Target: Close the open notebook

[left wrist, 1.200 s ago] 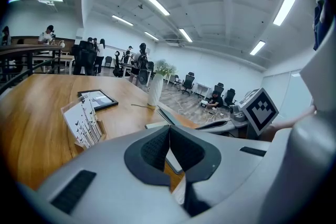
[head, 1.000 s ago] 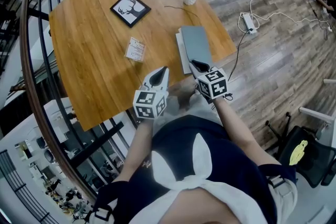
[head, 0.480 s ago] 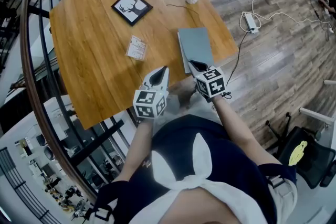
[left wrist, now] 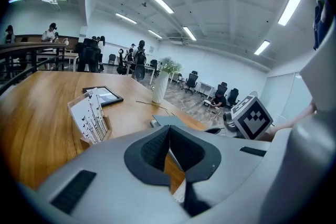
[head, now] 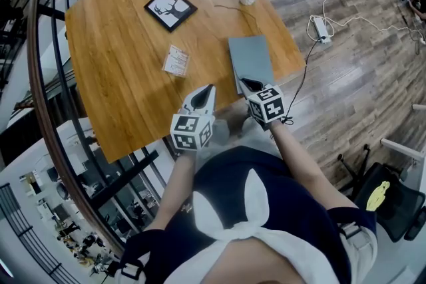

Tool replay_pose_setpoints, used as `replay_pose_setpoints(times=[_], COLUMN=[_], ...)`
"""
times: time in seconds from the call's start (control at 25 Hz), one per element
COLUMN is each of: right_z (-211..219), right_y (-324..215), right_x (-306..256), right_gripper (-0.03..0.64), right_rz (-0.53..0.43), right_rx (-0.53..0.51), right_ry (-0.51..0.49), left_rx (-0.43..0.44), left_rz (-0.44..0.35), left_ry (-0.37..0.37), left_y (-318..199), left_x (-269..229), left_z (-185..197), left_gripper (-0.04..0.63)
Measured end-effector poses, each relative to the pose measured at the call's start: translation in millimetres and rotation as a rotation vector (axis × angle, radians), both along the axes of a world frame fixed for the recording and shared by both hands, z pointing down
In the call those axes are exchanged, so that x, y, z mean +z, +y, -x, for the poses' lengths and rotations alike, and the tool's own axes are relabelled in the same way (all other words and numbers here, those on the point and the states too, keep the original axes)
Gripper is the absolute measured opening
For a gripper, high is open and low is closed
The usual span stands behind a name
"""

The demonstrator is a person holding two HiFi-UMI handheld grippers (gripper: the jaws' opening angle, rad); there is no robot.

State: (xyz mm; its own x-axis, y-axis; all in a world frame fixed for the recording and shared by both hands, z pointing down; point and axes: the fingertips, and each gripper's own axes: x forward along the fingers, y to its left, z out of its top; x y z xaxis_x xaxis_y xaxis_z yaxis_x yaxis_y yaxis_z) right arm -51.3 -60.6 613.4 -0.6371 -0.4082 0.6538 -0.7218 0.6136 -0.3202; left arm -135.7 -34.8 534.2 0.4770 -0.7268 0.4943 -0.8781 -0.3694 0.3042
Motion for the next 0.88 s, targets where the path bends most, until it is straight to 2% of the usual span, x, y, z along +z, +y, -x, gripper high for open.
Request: replay_pose_setpoints(times=[0.88], right_z=[15], right_y=[2], right_x=[36], right_gripper=[0.044], right_rz=[0.071], right_rx=[-0.064], right_ry=[0.017], left_rx=[-0.046], left_rz=[0.033], left_ry=[0.000], left_y=[1], left_x=[13], left_z=[6], left_gripper=[0.018])
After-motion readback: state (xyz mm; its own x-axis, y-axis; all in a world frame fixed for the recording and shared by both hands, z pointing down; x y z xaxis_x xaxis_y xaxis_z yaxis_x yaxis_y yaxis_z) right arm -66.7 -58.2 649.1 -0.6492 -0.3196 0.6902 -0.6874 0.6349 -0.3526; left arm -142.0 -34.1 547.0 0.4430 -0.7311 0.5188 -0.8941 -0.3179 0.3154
